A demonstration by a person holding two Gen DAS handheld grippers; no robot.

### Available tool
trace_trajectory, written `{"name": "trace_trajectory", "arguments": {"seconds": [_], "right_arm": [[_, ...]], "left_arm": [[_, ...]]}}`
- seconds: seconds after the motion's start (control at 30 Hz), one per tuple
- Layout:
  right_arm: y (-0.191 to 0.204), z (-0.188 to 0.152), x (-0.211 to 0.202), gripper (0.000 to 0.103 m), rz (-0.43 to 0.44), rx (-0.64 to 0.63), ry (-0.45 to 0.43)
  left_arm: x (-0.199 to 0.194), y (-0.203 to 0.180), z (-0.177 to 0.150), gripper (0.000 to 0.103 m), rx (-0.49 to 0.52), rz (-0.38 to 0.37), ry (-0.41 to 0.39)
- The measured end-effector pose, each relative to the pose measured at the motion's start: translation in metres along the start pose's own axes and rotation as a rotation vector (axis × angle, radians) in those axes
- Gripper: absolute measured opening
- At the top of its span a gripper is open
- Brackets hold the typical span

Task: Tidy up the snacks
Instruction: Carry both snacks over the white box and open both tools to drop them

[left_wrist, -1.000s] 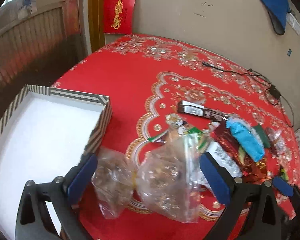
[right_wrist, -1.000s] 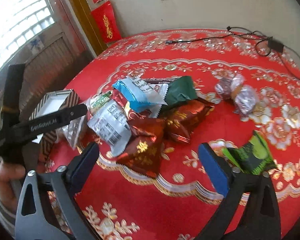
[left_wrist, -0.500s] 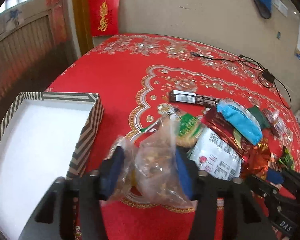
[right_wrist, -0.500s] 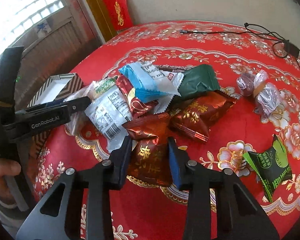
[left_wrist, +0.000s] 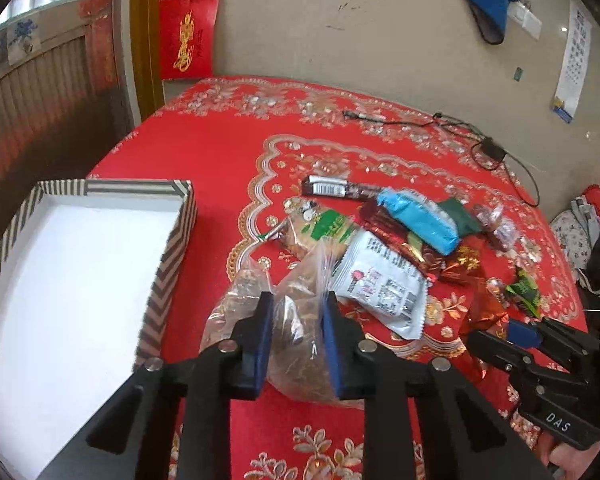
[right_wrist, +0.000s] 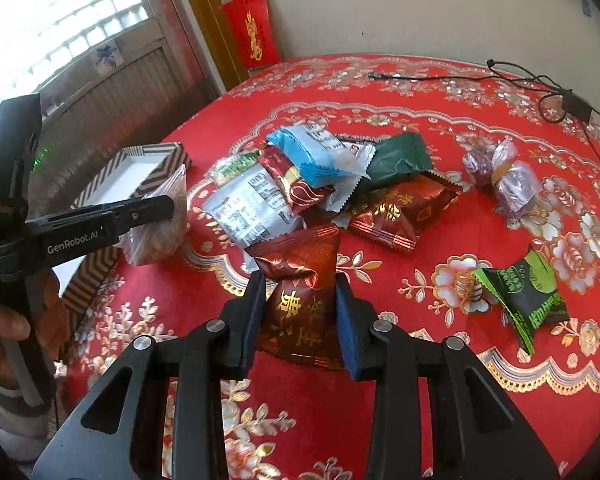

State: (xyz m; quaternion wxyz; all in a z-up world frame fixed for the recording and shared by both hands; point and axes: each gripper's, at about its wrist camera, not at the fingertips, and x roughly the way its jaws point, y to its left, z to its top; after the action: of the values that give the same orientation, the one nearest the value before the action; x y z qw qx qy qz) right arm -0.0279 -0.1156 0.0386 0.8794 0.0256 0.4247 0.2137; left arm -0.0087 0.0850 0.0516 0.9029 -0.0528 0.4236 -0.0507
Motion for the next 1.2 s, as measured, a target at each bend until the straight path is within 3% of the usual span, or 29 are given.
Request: {"name": "trace_trajectory", "arguments": {"seconds": [0.3, 0.63, 1.2], "right_arm": [[0.023, 0.011, -0.01, 0.033, 0.04, -0.033, -0.043], [0.066, 0.031, -0.001, 0.033, 0.093, -0.118, -0.049], [0.144, 0.07, 0.043, 0.033, 0.181, -0.249, -0.019]], "left_arm": [[-0.039, 0.004, 0.006, 0.025, 0.022, -0.009, -0.067], [-0.06, 0.034, 0.016, 0.025, 0.029, 0.086, -0.097], [-0.065, 0.118, 0.026, 0.025, -0.071, 0.211, -0.085]]}}
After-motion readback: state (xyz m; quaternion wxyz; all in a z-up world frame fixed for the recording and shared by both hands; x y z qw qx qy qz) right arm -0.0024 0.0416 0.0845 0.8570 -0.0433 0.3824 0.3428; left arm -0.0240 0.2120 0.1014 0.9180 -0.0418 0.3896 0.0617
